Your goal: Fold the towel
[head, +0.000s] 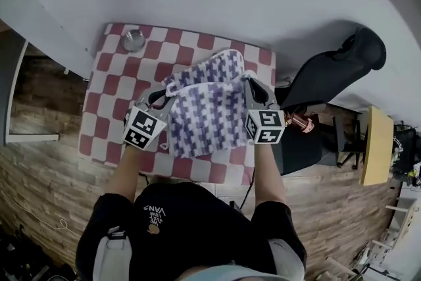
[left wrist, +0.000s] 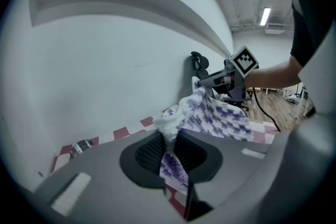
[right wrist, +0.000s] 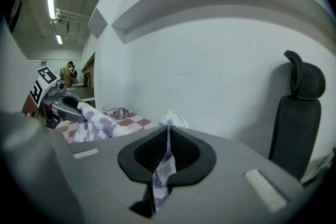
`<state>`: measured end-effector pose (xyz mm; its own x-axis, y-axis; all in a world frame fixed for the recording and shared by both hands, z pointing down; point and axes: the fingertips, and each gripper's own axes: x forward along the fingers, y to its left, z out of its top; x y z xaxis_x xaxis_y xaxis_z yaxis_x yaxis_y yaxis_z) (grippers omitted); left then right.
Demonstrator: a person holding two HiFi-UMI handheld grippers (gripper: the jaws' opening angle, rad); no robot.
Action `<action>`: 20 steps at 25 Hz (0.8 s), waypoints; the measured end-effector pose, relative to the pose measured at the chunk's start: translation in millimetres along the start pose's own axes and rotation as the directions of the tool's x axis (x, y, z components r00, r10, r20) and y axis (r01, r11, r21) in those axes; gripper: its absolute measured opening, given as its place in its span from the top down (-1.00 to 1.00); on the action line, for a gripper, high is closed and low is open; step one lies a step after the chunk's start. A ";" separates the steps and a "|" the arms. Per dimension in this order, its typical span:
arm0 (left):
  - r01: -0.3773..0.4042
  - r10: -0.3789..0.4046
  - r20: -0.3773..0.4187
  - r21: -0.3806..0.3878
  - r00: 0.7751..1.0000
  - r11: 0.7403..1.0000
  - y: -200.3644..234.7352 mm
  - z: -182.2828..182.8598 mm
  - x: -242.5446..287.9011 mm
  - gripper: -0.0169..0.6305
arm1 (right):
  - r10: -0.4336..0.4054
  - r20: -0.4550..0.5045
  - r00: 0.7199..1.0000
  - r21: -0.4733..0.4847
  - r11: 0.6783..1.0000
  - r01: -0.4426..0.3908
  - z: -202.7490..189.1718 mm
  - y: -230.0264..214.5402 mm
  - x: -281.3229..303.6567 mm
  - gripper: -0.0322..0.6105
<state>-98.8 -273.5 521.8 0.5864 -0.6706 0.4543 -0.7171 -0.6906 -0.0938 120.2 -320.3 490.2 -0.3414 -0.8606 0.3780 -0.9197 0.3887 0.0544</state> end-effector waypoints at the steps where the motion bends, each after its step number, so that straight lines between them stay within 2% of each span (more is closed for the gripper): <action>1: -0.012 0.012 -0.007 -0.012 1.000 1.000 8.4 -4.9 8.4 0.81 | -0.004 -0.014 1.000 -0.001 1.000 0.004 -3.0 -1.2 13.7 0.84; 7: -0.068 0.062 -0.071 -0.092 0.996 0.993 47.1 -41.8 53.5 0.80 | -0.018 -0.096 0.995 0.013 1.000 0.020 -29.2 -5.8 86.0 0.84; 13: -0.114 0.089 -0.129 -0.204 0.988 0.972 69.1 -71.2 80.2 0.80 | -0.016 -0.136 0.991 0.000 1.000 0.017 -41.3 -8.1 131.3 0.84; 15: -0.122 0.081 -0.161 -0.267 0.984 0.956 72.8 -81.2 84.6 0.76 | -0.020 -0.149 0.989 0.014 1.000 0.022 -46.6 -9.9 141.3 0.82; 17: -0.129 0.075 -0.164 -0.350 0.984 0.928 78.8 -85.7 84.6 0.54 | -0.033 -0.178 0.984 0.041 0.998 0.041 -54.7 -15.7 145.8 0.75; 20: -0.125 0.068 -0.139 -0.463 0.988 0.878 90.3 -88.1 76.7 0.32 | -0.027 -0.191 0.981 0.093 0.995 0.045 -62.9 -26.7 137.1 0.55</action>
<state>-151.8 -363.5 626.3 0.4783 -0.6717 0.5658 -0.8772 -0.3966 0.2707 110.1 -428.0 598.7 -0.2732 -0.7922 0.5457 -0.9484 0.3169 -0.0147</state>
